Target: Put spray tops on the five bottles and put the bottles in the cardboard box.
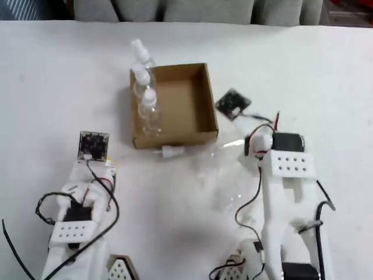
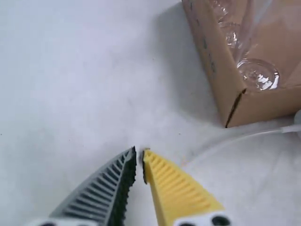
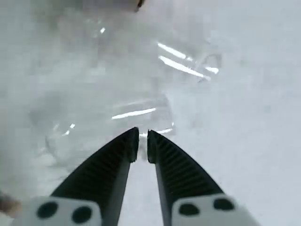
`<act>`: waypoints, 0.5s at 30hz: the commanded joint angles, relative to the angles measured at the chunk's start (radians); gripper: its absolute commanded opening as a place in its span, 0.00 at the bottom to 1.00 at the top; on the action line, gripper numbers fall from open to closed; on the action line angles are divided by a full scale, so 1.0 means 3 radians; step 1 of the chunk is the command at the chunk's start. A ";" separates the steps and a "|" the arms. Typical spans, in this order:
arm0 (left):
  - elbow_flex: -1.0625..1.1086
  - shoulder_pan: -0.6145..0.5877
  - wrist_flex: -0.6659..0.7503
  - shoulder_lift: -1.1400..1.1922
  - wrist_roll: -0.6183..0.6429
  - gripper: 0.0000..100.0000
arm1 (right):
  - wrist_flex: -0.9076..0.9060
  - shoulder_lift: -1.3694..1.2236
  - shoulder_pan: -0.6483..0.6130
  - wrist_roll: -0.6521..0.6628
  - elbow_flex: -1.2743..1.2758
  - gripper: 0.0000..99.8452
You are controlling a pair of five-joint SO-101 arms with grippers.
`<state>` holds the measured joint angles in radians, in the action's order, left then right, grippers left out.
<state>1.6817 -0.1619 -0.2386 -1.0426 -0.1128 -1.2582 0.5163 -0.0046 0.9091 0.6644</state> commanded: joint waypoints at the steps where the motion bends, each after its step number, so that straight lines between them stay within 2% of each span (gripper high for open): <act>1: 0.0005 -0.0033 0.0061 -0.0054 -0.0041 0.03 | -0.0540 0.0274 0.0064 0.0772 -0.0138 0.02; 6: 0.0005 -0.0033 0.0051 -0.0059 -0.0041 0.03 | -0.1123 0.0422 0.0171 0.1765 -0.0138 0.02; 11: 0.0005 -0.0033 0.0051 -0.0059 -0.0041 0.03 | -0.1532 0.0442 0.0156 0.2429 -0.0123 0.02; 15: 0.0005 -0.0033 0.0051 -0.0059 -0.0041 0.03 | -0.1557 0.0473 0.0151 0.3023 0.0066 0.03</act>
<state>1.6817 -0.1619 -0.2386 -1.0426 -0.1128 -1.6893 0.6360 0.0353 1.6993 0.6705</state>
